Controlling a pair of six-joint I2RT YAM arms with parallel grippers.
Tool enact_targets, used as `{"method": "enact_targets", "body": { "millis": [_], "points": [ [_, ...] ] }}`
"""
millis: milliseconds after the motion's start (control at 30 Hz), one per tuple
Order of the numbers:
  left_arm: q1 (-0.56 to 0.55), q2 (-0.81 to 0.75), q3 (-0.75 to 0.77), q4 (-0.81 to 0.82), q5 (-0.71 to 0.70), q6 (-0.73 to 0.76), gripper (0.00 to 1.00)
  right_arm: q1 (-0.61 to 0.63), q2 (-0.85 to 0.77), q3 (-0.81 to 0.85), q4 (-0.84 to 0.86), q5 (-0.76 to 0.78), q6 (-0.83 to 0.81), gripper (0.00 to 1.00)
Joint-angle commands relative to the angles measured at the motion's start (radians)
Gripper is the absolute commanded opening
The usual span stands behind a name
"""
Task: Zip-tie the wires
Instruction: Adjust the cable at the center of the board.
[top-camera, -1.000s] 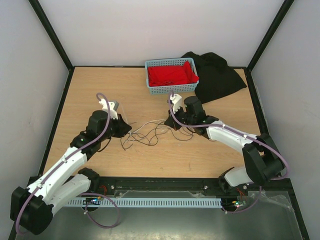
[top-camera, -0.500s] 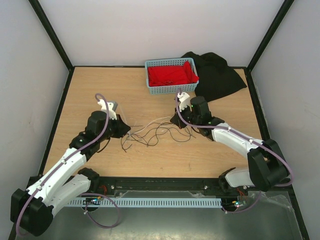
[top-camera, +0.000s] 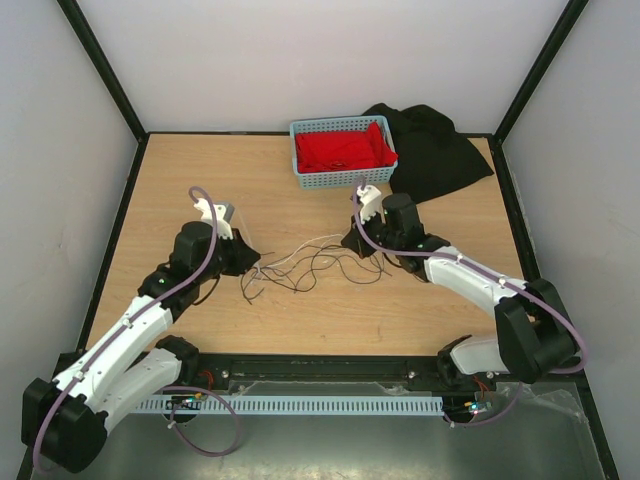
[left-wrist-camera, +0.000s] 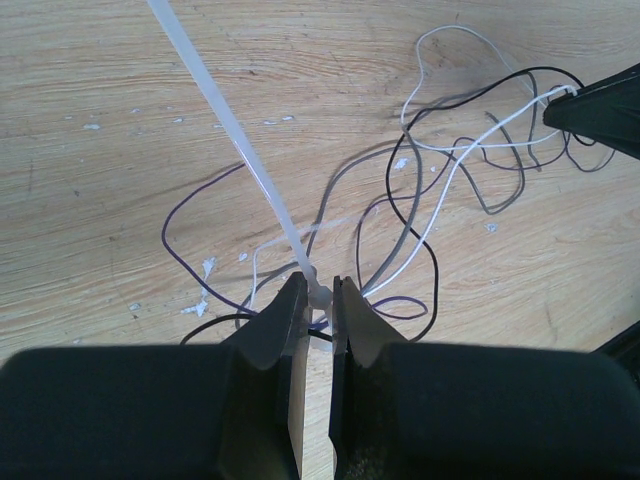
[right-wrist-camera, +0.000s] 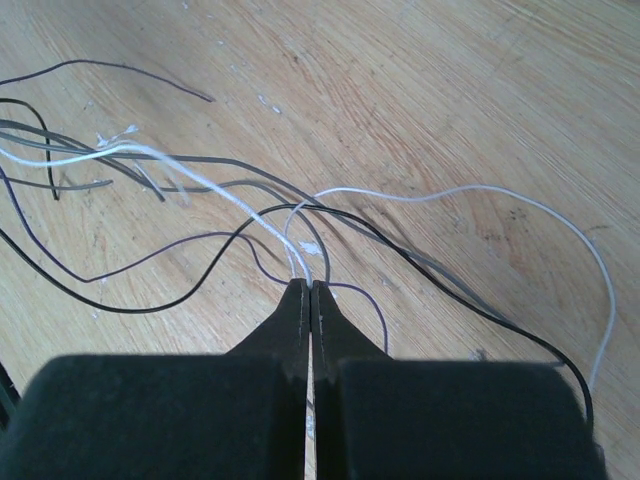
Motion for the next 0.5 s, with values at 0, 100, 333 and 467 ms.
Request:
{"method": "enact_targets", "body": {
  "millis": [0,100,333,467],
  "points": [
    [0.013,-0.019,-0.001,-0.007,-0.004,0.009,0.00,-0.057,-0.036,-0.019,0.020,-0.018,0.050,0.00],
    [0.020,-0.022,0.001,-0.010,-0.003,0.012,0.00,-0.090,-0.043,-0.032,0.028,-0.046,0.064,0.00],
    [0.026,-0.017,0.004,-0.010,0.003,0.013,0.00,-0.096,-0.030,-0.033,0.038,-0.105,0.051,0.00],
    [0.027,-0.015,0.007,-0.010,0.003,0.013,0.00,-0.097,-0.023,-0.033,0.041,-0.119,0.047,0.00]
  ]
}}
